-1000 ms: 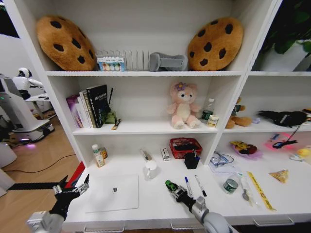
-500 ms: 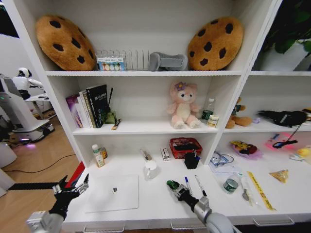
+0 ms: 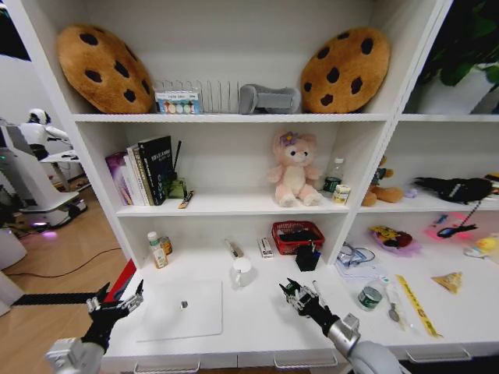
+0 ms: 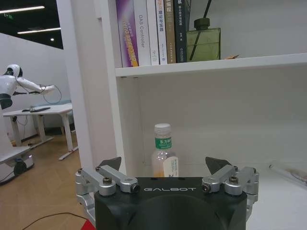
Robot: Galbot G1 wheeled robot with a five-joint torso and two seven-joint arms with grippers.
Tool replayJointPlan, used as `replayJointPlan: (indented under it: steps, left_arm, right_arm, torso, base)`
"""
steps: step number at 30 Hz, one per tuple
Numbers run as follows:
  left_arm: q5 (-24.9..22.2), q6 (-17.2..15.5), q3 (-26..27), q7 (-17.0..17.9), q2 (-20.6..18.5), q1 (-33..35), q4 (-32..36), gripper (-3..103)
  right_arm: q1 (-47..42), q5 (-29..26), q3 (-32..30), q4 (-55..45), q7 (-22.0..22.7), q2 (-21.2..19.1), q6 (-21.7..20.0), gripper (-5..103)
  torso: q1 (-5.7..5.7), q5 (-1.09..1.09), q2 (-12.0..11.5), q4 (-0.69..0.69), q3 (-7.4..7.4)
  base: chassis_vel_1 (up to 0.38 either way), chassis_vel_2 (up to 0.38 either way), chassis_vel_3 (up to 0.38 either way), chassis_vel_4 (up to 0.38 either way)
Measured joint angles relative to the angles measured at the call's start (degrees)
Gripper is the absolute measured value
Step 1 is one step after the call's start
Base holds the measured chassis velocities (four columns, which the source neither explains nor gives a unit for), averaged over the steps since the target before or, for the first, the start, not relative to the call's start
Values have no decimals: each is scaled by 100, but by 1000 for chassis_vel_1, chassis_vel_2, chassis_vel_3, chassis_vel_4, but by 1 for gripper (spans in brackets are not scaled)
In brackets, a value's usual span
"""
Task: Organize the objects on the table.
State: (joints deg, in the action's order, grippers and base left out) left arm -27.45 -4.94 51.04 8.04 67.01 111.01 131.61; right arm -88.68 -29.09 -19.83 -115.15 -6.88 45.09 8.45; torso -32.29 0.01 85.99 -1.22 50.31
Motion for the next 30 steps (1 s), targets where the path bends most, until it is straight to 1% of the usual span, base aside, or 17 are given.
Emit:
replayJointPlan:
  steps: [2,3,4,6,7,9,10,12,13,17,18,20,21,23,24,27,30]
  left_arm:
    - [0,3,1,-1,9,2,0,99]
    - [7,9,-6,-1,29,2,-2,99]
    - [7,9,-6,-1,29,2,-2,99]
    - [44,23,-40,-10,74,2,-4,99]
    - [44,23,-40,-10,74,2,-4,99]
    - [64,35,-55,-20,90,3,-2,99]
    - [64,35,-55,-20,90,3,-2,99]
    - [65,45,-59,-27,44,-3,-3,99]
    - [65,45,-59,-27,44,-3,-3,99]
    - [79,68,-62,-34,43,-9,-34,99]
    - [79,68,-62,-34,43,-9,-34,99]
    - [108,69,-119,-38,36,-24,-51,99]
    - [108,69,-119,-38,36,-24,-51,99]
    - [158,92,-136,-76,47,6,-79,99]
    - [158,92,-136,-76,47,6,-79,99]
    - [201,115,-135,-95,72,35,-108,99]
    - [232,117,-152,-97,82,44,-115,99]
  right_arm:
    - [115,-100,6,-152,26,-101,-53,37]
    - [295,-263,14,-339,70,-250,-149,37]
    - [295,-263,14,-339,70,-250,-149,37]
    - [732,-668,45,-626,139,-609,-317,37]
    - [732,-668,45,-626,139,-609,-317,37]
    - [1067,-1114,14,-846,122,-940,-414,37]
    - [1067,-1114,14,-846,122,-940,-414,37]
    - [1350,-1714,-186,-1112,-168,-1403,-432,37]
    - [1350,-1714,-186,-1112,-168,-1403,-432,37]
    - [2137,-2478,-221,-1254,-428,-1813,-544,37]
    - [2137,-2478,-221,-1254,-428,-1813,-544,37]
    - [2763,-2857,-83,-1138,-526,-1878,-718,37]
    - [2763,-2857,-83,-1138,-526,-1878,-718,37]
    - [3546,-3180,206,-721,-707,-1889,-910,37]
    - [3546,-3180,206,-721,-707,-1889,-910,37]
    - [4192,-3453,529,-235,-902,-1875,-1012,37]
    - [4599,-3503,739,103,-1063,-1803,-1026,37]
  torso:
    - [0,0,0,0,0]
    - [0,-2,0,0,0]
    - [0,-2,0,0,0]
    - [0,-1,0,2,0]
    - [0,-1,0,2,0]
    - [0,0,0,2,0]
    - [0,0,0,2,0]
    - [0,-2,0,-2,0]
    - [0,-2,0,-2,0]
    - [0,-2,0,0,0]
    - [0,-2,0,0,0]
    - [0,-2,0,1,0]
    - [0,-2,0,1,0]
    - [0,-1,0,0,0]
    - [0,-1,0,0,0]
    - [0,-1,0,0,0]
    - [0,0,0,0,0]
  base:
    - [0,0,0,0]
    - [0,0,0,0]
    - [0,0,0,0]
    - [0,0,0,0]
    - [0,0,0,0]
    - [0,0,0,0]
    - [0,0,0,0]
    - [0,0,0,0]
    - [0,0,0,0]
    - [0,0,0,0]
    - [0,0,0,0]
    - [0,0,0,0]
    - [0,0,0,0]
    - [0,0,0,0]
    - [0,0,0,0]
    - [0,0,0,0]
    - [0,0,0,0]
